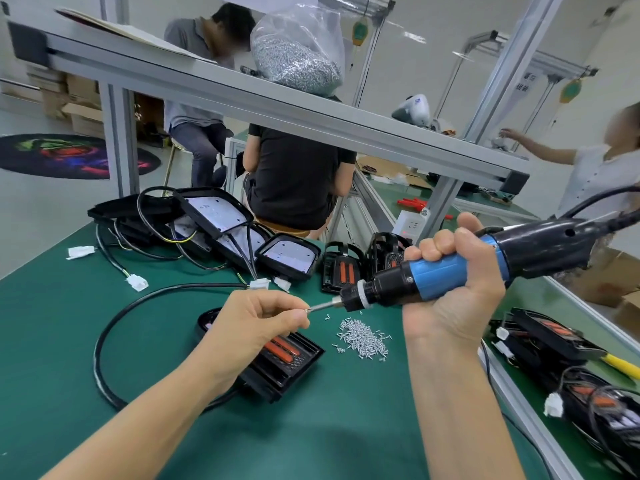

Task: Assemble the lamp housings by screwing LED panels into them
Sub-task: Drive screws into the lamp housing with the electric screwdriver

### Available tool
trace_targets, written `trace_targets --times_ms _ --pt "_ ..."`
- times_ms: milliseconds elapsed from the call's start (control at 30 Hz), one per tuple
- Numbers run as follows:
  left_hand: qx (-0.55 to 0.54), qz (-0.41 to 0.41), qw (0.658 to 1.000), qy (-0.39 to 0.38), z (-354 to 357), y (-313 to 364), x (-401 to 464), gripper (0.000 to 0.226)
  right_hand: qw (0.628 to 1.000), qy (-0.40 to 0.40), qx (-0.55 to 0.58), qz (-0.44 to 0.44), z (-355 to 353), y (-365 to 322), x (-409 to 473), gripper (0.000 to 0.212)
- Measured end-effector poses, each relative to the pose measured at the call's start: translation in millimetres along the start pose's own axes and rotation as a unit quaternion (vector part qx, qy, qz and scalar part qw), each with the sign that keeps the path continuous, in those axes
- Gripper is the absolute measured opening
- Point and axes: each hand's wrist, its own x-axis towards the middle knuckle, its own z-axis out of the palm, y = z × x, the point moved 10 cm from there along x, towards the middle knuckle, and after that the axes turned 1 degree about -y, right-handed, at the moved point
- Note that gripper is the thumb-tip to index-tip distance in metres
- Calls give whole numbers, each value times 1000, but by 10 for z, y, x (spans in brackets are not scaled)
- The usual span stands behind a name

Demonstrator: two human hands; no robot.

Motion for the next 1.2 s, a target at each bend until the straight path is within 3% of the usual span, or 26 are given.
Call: trace_targets --times_ms 433,700,767,867,933,967,1067,1200 --pt "-9 35 998 45 -59 -12 15 15 999 39 16 -26 -118 43 -41 21" --pt "21 23 999 25 -80 12 38 12 997 70 29 -19 -243 107 -22 22" --pt "31 34 999 3 -129 64 41 23 996 73 33 -25 -260 86 -5 23" --pt "85 35 988 124 -647 39 98 23 997 71 29 -30 -280 45 23 23" --pt "201 -34 955 215 -1064 -111 100 17 997 70 23 -31 -299 36 34 23" --pt "256 -95 937 219 -1193 -260 104 29 997 69 20 -29 -310 44 35 23" --pt "330 -267 895 139 -1249 -692 121 70 998 64 1 -23 -333 108 20 25" --pt "277 -312 903 105 -1146 -837 217 89 998 56 -32 -24 -300 227 -18 27"
